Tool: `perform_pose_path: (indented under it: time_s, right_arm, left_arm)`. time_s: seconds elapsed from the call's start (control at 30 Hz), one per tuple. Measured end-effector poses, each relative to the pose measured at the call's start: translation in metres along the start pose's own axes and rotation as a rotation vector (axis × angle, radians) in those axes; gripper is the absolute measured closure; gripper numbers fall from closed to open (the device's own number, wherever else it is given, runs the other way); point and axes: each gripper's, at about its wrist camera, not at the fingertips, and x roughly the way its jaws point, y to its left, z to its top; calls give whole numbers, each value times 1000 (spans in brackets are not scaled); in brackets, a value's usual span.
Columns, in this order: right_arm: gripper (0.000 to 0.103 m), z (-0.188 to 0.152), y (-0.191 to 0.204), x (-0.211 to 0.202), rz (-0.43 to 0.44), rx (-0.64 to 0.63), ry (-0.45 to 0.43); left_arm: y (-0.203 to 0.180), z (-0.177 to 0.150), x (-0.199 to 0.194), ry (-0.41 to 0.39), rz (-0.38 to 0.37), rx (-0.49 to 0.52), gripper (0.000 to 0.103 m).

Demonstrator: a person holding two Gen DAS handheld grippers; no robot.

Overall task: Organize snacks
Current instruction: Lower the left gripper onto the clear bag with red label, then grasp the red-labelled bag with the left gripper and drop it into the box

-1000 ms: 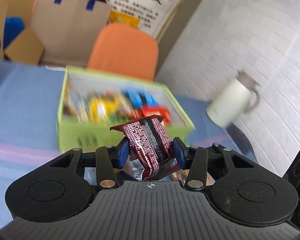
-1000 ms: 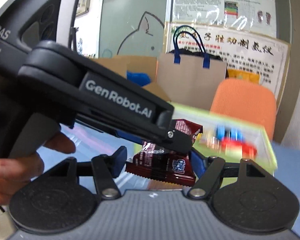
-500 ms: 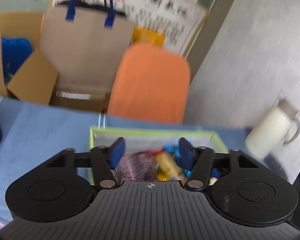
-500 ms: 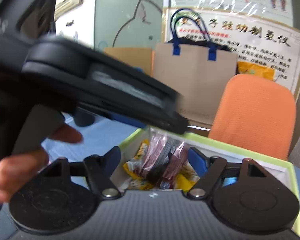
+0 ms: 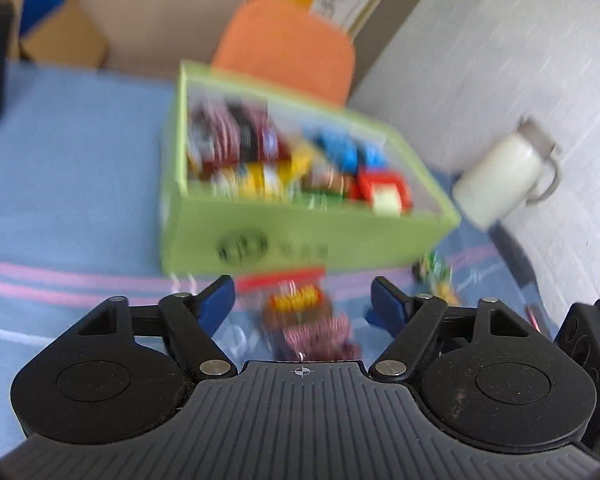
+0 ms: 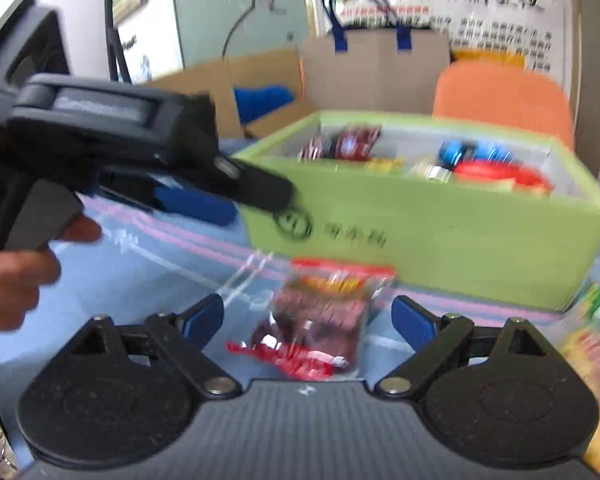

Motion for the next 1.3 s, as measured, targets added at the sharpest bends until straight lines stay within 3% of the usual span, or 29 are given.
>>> perform_pose_path:
  time_s: [0.17, 0.33, 0.53, 0.7, 0.8, 0.9, 0.97, 1.2, 1.3]
  right_arm:
    - [10, -6, 9, 18, -16, -29, 59]
    - [11, -15, 17, 1, -18, -38, 47]
    - [10, -39, 33, -36, -5, -23, 28]
    - [10, -60, 47, -65, -23, -13, 13]
    - [10, -67, 48, -73, -52, 6, 1]
    - [10, -71, 46, -81, -93, 25, -17]
    - [10, -73, 45, -82, -101, 44, -29]
    - [10, -81, 49, -68, -107, 25, -11]
    - [12, -82, 50, -66, -104, 5, -22]
  left_arm:
    - [0, -6, 32, 114, 21, -10, 68]
    - [-13, -21, 26, 126, 36, 55, 70]
    - [-31, -62, 1, 109, 37, 46, 66]
    - [-38, -98, -21, 78, 4, -35, 61]
    - [-38, -107, -26, 63, -15, -68, 48]
    - [-41, -105, -30, 38, 21, -44, 41]
    - [-50, -106, -30, 23, 18, -13, 31]
    - [-54, -115, -16, 61, 28, 6, 38]
    - [-53, -115, -14, 57, 32, -3, 51]
